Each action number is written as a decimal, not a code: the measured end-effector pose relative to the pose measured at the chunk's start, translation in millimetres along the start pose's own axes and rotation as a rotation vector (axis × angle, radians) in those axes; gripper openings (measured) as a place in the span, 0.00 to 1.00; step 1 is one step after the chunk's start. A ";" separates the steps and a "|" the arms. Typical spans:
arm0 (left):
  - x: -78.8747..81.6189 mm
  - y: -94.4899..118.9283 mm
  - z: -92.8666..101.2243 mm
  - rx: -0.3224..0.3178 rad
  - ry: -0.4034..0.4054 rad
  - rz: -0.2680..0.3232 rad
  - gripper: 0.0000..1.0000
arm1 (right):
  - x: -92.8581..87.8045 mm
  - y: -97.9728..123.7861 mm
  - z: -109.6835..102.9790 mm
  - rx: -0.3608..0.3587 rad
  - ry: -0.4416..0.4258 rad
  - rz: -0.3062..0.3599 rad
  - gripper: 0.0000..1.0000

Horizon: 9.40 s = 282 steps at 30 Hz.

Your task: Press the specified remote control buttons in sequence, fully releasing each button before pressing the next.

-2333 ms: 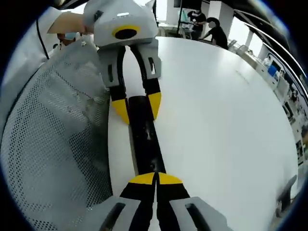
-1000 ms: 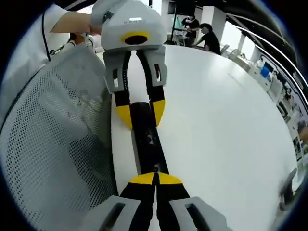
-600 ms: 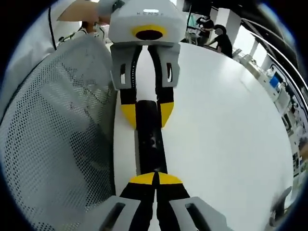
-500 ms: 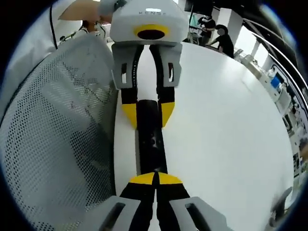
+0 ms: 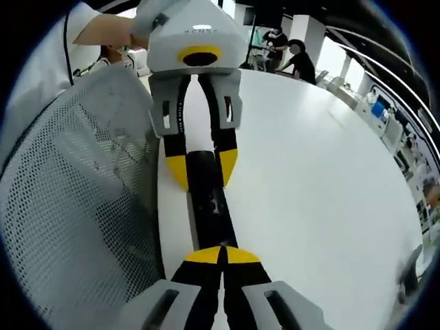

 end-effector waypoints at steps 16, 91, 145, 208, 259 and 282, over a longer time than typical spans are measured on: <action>-3.0 -0.7 -0.5 0.003 0.009 0.030 0.24 | 17.1 -5.7 0.8 0.053 0.140 -0.085 0.00; -3.5 -1.6 0.9 0.005 0.020 0.089 0.24 | 33.5 -12.6 2.9 0.142 0.225 -0.216 0.06; -4.1 -1.7 1.7 0.016 0.038 0.124 0.25 | 30.2 -15.2 0.5 0.149 0.060 -0.027 0.01; -3.2 -1.4 2.9 0.015 0.049 0.112 0.25 | 25.8 -11.8 -3.4 0.067 0.025 -0.106 0.00; -2.7 -2.3 3.1 0.018 0.056 0.103 0.25 | 10.9 -8.5 -4.5 0.020 -0.013 0.073 0.00; -2.3 -2.4 2.9 0.018 0.053 0.093 0.24 | 24.2 -11.9 -1.3 0.039 -0.006 -0.046 0.00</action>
Point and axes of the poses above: the point that each gripper's makers call its tool centre point, and the gripper's own axes: y roughly backward along the fingers, z roughly to its right, x roughly out of its top, the point moved 6 cm from there along y, roughly backward along the fingers, and after that the axes turned 12 degrees about -z, right-handed, at the moved point
